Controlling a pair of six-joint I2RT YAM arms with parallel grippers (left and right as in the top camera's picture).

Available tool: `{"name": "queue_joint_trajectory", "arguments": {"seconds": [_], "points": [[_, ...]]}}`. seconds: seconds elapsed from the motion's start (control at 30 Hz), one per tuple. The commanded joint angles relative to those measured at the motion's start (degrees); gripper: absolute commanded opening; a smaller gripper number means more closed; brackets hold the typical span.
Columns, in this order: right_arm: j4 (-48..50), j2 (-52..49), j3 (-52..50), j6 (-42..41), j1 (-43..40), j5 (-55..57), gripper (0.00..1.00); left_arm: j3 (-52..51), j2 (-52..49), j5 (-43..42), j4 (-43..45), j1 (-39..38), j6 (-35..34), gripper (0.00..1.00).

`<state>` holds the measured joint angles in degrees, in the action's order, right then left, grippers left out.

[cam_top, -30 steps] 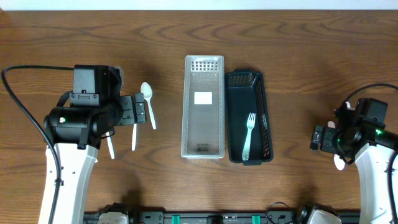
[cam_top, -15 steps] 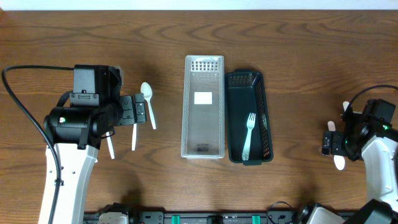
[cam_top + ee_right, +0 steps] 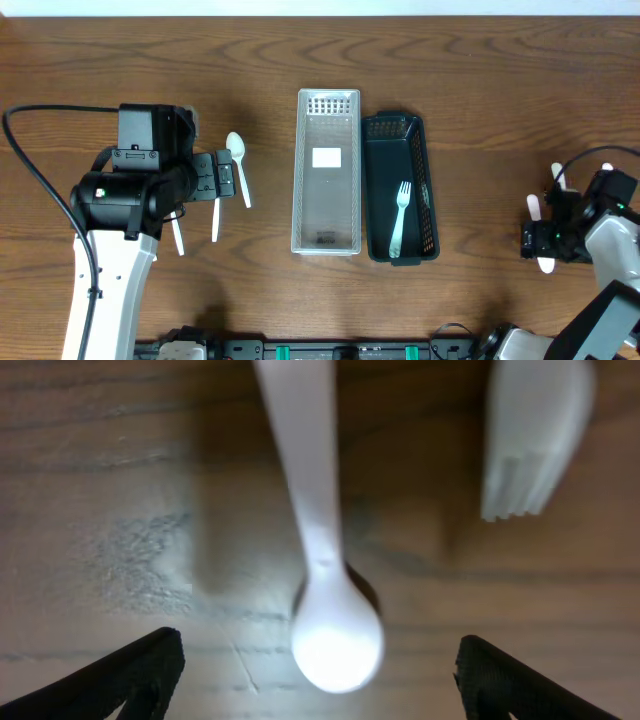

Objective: Pack container
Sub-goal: 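Move the right gripper back over the white spoon on the right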

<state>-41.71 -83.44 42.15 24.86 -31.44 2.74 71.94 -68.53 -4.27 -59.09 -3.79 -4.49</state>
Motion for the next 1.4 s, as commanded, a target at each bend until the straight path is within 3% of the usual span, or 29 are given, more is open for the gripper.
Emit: {"name": "queue_joint_trajectory", "arguments": {"seconds": [0.0, 0.37, 0.93, 1.13, 1.37], "points": [[2.0, -0.4, -2.4, 2.9, -0.5, -1.7, 0.88, 0.9, -0.3, 0.5, 0.0, 0.2, 0.1, 0.98], [9.4, -0.5, -7.3, 3.1, -0.5, -1.7, 0.85, 0.9, -0.3, 0.5, 0.0, 0.2, 0.1, 0.98], [9.2, -0.6, -8.3, 2.9, -1.1, -2.2, 0.78, 0.9, -0.3, 0.5, -0.5, 0.2, 0.1, 0.98], [10.2, -0.6, -8.3, 3.6, -1.1, -14.4, 0.76, 0.9, -0.3, 0.5, -0.4, 0.2, 0.1, 0.98], [9.8, -0.6, -8.5, 3.5, -1.1, -15.8, 0.74, 0.9, -0.3, 0.5, -0.4, 0.2, 0.1, 0.98]]}}
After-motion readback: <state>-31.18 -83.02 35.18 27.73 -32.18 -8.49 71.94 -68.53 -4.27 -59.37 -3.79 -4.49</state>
